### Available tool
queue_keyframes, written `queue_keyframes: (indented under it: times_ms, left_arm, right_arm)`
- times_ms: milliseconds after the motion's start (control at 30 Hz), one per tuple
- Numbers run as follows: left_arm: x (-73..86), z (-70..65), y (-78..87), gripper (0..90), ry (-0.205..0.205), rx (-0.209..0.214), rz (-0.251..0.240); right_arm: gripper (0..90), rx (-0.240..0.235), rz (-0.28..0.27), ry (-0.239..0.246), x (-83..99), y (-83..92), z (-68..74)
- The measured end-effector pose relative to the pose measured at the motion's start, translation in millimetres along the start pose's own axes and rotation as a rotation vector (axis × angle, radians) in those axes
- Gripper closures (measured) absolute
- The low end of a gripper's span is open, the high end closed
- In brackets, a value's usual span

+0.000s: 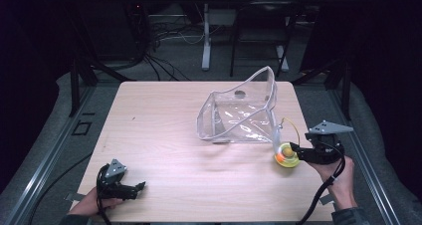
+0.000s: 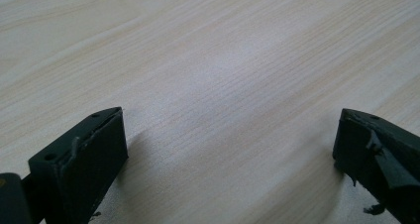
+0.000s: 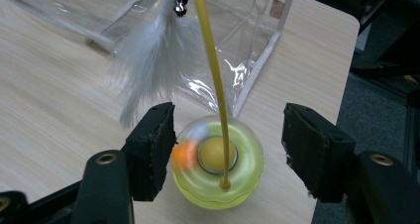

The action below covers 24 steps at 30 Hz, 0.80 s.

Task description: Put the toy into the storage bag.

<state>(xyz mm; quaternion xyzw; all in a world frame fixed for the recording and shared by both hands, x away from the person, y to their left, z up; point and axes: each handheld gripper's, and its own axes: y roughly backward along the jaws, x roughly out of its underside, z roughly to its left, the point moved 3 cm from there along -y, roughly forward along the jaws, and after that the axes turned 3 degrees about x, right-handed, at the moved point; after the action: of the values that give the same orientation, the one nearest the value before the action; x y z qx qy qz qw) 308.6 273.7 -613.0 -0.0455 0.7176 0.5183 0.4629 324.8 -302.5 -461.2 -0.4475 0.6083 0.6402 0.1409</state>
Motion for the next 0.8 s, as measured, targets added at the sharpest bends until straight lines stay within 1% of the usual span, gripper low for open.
queue_keyframes:
  times_ms: [67,100,267,367,500,667,733,767,800]
  left_arm:
    - [0.0,0.0,0.0,0.2,0.000,0.000,0.000]
    - [0.0,0.0,0.0,0.2,0.000,0.000,0.000]
    - [0.0,0.0,0.0,0.2,0.000,0.000,0.000]
    - [0.0,0.0,0.0,0.2,0.000,0.000,0.000]
    - [0.0,0.0,0.0,0.2,0.000,0.000,0.000]
    - [0.0,0.0,0.0,0.2,0.000,0.000,0.000]
    - [0.0,0.0,0.0,0.2,0.000,0.000,0.000]
    - [0.0,0.0,0.0,0.2,0.000,0.000,0.000]
    - [0.0,0.0,0.0,0.2,0.000,0.000,0.000]
  right_arm:
    - [42.8,-0.004,0.007,0.006,-1.2,0.6,0.1]
    - [44.9,0.004,0.007,0.007,-1.8,0.5,0.1]
    - [56.7,-0.001,0.000,0.013,-3.1,-1.6,0.2]
    - [63.4,-0.003,-0.001,0.026,-4.1,-1.4,0.7]
    - [68.4,-0.002,-0.002,0.041,-4.5,-1.0,0.9]
    - [73.6,0.005,-0.003,0.041,-6.1,-1.6,1.1]
    - [75.5,-0.001,0.010,0.052,-7.4,-1.7,0.9]
    - [76.5,0.002,0.005,0.050,-8.0,-2.1,1.1]
    - [77.1,-0.009,0.011,0.051,-8.7,-2.4,1.2]
